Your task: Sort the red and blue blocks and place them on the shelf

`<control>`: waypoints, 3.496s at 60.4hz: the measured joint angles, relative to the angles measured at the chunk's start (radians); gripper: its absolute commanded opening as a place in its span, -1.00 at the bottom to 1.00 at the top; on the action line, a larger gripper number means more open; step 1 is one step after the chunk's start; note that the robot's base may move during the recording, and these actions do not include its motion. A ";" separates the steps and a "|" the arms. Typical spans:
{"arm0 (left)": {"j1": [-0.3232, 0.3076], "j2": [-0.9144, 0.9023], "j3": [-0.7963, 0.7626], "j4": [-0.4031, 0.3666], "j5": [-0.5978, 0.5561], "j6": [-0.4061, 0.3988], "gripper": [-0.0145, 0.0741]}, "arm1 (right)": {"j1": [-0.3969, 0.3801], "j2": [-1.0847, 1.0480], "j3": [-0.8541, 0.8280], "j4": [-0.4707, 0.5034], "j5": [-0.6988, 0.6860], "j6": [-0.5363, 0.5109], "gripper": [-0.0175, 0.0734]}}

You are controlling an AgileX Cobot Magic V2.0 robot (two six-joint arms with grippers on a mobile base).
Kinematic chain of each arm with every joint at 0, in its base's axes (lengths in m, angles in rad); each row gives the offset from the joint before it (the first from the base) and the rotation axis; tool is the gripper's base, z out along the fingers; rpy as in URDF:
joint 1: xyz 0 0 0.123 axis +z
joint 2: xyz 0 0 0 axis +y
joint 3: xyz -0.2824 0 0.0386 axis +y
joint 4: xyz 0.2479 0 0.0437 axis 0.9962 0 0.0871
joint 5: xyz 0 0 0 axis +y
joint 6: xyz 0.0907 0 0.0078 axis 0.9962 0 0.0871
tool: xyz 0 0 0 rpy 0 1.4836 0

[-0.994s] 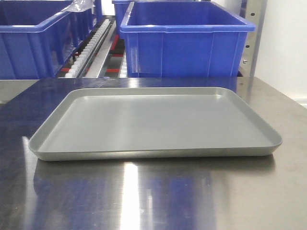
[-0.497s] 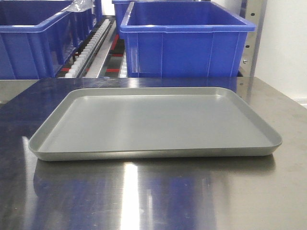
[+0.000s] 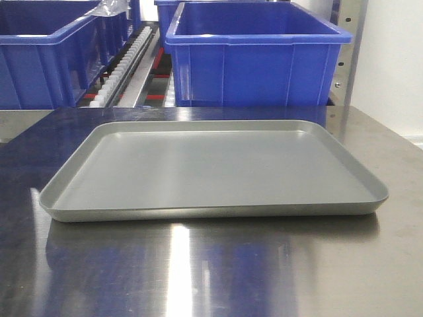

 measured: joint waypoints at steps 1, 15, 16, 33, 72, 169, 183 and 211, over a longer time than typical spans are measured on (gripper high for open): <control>0.000 0.000 0.000 0.000 0.000 0.000 -0.39 | 0.000 0.000 0.000 0.000 0.000 0.000 -0.49; 0.000 0.000 0.000 0.001 0.000 -0.002 -0.39 | 0.000 0.000 0.000 0.000 0.000 0.000 -0.49; 0.000 0.000 0.000 0.001 0.000 -0.002 -0.39 | 0.000 0.000 0.000 0.000 0.000 0.000 -0.49; 0.000 0.000 0.000 0.001 0.000 -0.002 -0.39 | 0.000 0.000 0.000 0.000 0.000 0.000 -0.49; 0.000 0.000 0.000 0.001 0.000 -0.002 -0.39 | 0.000 0.000 0.000 0.000 0.000 0.000 -0.49; 0.000 0.000 0.000 0.001 0.000 -0.002 -0.39 | 0.000 0.000 0.000 0.000 0.000 0.000 -0.49; 0.000 -0.001 0.000 0.001 0.000 -0.002 -0.39 | 0.000 0.000 0.000 0.000 0.000 0.000 -0.49; 0.000 -0.001 0.000 0.001 0.000 -0.002 -0.39 | 0.000 0.000 0.000 0.000 0.000 0.000 -0.49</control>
